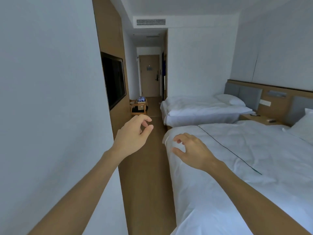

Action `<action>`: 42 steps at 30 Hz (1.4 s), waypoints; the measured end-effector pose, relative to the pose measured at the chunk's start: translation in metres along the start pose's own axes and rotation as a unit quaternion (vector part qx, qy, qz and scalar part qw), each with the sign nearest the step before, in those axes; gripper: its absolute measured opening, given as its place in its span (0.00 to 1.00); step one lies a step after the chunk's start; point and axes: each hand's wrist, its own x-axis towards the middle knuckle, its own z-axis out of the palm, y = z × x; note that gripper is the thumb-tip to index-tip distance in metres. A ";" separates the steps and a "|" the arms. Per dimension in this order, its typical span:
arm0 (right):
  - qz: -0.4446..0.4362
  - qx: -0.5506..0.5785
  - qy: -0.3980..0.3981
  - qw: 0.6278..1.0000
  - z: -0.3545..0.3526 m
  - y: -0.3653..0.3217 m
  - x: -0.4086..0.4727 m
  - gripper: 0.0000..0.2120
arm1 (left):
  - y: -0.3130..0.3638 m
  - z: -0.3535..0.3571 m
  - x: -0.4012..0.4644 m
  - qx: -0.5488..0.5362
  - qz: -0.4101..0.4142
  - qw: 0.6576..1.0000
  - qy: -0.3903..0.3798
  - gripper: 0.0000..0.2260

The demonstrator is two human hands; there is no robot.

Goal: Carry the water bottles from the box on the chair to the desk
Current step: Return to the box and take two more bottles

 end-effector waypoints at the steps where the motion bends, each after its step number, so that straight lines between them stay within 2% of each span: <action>1: 0.000 0.001 0.001 1.000 0.004 0.009 0.011 0.18 | -0.005 0.006 0.012 0.000 0.002 1.000 -0.001 0.09; 12: -0.026 0.019 -0.035 0.999 0.061 0.128 0.175 0.17 | -0.065 0.096 0.150 0.002 -0.051 0.999 -0.020 0.11; 20: -0.051 0.043 -0.057 0.996 0.107 0.185 0.313 0.18 | -0.123 0.139 0.247 -0.010 -0.091 0.996 0.000 0.11; 28: -0.059 0.052 -0.071 0.994 0.191 0.222 0.464 0.18 | -0.241 0.200 0.347 -0.019 -0.114 0.993 -0.002 0.11; 35: -0.029 0.043 -0.067 0.996 0.249 0.253 0.614 0.19 | -0.352 0.249 0.471 -0.029 -0.112 0.993 -0.011 0.11; 42: -0.007 0.025 -0.061 0.998 0.299 0.312 0.736 0.19 | -0.438 0.310 0.594 -0.049 -0.109 0.993 -0.015 0.09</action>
